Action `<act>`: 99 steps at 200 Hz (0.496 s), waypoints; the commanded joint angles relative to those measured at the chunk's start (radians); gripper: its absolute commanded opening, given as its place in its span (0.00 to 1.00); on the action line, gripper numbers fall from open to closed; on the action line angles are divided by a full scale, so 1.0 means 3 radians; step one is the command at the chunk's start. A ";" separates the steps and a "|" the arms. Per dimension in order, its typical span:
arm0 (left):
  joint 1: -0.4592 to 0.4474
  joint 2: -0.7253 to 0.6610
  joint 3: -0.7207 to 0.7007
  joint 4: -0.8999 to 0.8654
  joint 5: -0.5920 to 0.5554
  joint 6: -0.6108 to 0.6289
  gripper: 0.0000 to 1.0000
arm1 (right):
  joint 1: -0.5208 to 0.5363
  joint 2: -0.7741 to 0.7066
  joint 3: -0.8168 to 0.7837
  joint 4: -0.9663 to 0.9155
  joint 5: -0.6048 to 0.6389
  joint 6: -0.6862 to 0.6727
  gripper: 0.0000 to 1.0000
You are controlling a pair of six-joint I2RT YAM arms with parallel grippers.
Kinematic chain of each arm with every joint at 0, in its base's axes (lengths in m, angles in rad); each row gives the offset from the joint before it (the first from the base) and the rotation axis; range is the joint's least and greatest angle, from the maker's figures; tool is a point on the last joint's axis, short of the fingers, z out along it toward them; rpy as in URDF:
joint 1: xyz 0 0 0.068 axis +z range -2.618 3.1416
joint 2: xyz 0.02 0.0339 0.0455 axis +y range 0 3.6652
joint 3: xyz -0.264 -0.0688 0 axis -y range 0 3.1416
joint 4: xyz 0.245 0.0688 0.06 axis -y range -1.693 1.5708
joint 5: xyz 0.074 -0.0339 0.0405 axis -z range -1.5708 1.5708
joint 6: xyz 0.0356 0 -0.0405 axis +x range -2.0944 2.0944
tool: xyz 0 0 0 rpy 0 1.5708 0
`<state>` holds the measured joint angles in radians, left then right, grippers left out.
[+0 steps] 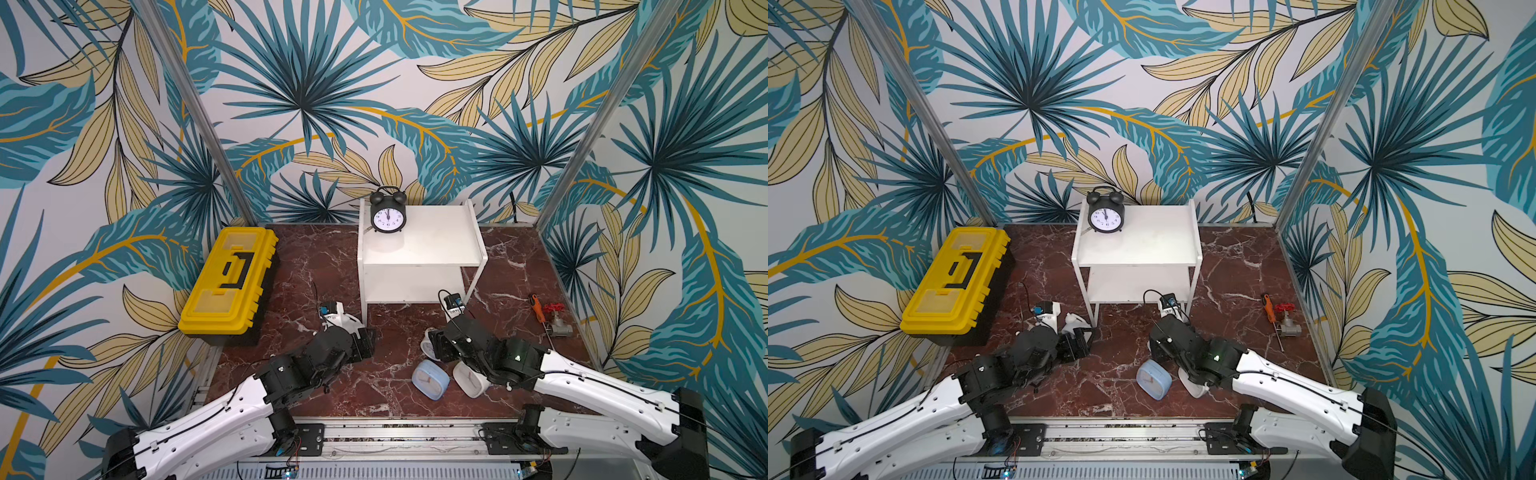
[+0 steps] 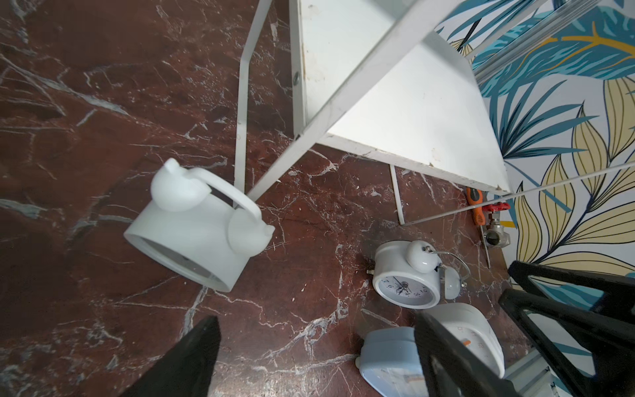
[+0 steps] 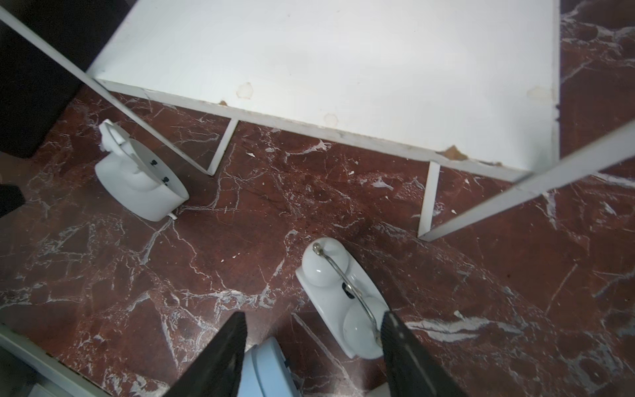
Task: Place the alarm clocks on the shelf by style
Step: Pick up the alarm from the center of the board.
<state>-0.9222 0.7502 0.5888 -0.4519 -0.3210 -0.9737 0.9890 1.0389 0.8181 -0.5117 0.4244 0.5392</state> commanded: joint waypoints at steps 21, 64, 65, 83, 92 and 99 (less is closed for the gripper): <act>0.0014 -0.0218 -0.0127 0.0150 -0.0086 0.0057 0.92 | -0.0100 0.0088 -0.0121 0.0143 0.0044 -0.0136 0.63; 0.0015 -0.0241 -0.0137 0.0197 -0.0035 0.0115 0.92 | -0.0284 0.0122 -0.0250 0.0261 -0.0204 -0.0117 0.55; 0.0013 -0.0241 -0.0137 0.0200 -0.0034 0.0115 0.92 | -0.0290 0.0121 -0.0251 0.0263 -0.0206 -0.0113 0.55; 0.0018 -0.0241 -0.0142 0.0221 -0.0017 0.0125 0.92 | -0.0312 0.0113 -0.0314 0.0296 -0.0311 -0.0081 0.52; 0.0017 -0.0237 -0.0164 0.0247 -0.0010 0.0119 0.92 | -0.0309 0.0119 -0.0334 0.0290 -0.0329 -0.0066 0.50; 0.0017 -0.0235 -0.0177 0.0272 -0.0004 0.0118 0.92 | -0.0315 0.0128 -0.0348 0.0289 -0.0328 -0.0062 0.48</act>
<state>-0.9215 0.6880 0.5728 -0.4042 -0.3275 -0.9562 0.8986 1.0702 0.7433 -0.4431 0.3580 0.5114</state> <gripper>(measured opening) 0.916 0.501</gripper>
